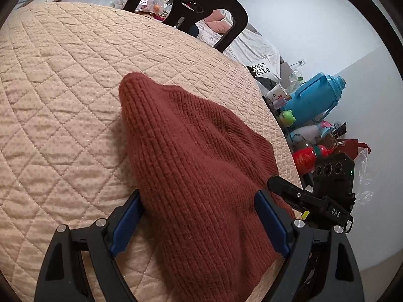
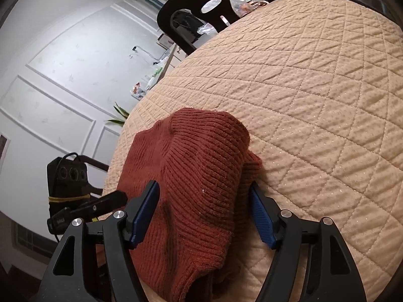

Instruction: Fold small clothes

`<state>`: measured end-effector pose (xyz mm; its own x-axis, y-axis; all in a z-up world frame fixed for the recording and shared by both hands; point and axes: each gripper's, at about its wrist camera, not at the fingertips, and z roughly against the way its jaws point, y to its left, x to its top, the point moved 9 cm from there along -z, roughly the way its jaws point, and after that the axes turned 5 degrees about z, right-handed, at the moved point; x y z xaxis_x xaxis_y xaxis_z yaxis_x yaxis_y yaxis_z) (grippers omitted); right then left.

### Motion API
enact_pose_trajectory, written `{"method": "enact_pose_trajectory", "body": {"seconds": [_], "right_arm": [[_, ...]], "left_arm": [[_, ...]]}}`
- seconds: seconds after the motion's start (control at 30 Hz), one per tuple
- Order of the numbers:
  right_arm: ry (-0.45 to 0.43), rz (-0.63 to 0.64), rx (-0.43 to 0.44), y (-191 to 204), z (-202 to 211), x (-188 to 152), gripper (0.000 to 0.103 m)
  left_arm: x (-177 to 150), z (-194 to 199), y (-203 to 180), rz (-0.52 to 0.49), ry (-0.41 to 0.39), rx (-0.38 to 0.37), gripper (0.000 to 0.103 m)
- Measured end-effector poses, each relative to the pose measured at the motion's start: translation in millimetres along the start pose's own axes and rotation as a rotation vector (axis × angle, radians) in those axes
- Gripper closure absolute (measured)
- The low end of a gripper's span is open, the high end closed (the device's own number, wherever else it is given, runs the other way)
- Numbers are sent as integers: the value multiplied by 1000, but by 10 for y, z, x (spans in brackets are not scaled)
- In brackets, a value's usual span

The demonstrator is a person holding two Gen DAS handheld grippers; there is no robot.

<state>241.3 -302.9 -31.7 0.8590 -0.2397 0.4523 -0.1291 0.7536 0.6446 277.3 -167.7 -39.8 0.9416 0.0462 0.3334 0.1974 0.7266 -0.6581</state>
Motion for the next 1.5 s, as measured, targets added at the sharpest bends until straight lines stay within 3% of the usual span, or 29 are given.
{"method": "enact_pose_trajectory", "body": {"seconds": [0.17,0.37,0.47,0.6,0.7,0.87,1.3,1.5], "right_arm": [[-10,-9,17,-18,28,-15,33],[-17,1,-20,-23,8,-13,37],[-20,1,-37,-44,8,-13,43],[-17,16,-52,-35,-4,-10,48],[-11,15,-25,8,-40,-23,62],[-15,30,-41,18,-36,-13,65],[-37,77,-102,80,-33,-10,70],[-55,96,-122,147,10,13,73]], "left_arm": [[-3,-13,0,-9,-8,5,15],[5,-27,-7,-29,-19,30,19],[17,-28,24,-23,-23,45,28],[17,-26,42,-21,-25,55,32],[12,-16,67,-29,-26,71,41],[16,-4,95,-22,-28,77,49],[-11,43,-39,-157,-85,205,61],[-8,86,-72,-170,-94,216,66]]}}
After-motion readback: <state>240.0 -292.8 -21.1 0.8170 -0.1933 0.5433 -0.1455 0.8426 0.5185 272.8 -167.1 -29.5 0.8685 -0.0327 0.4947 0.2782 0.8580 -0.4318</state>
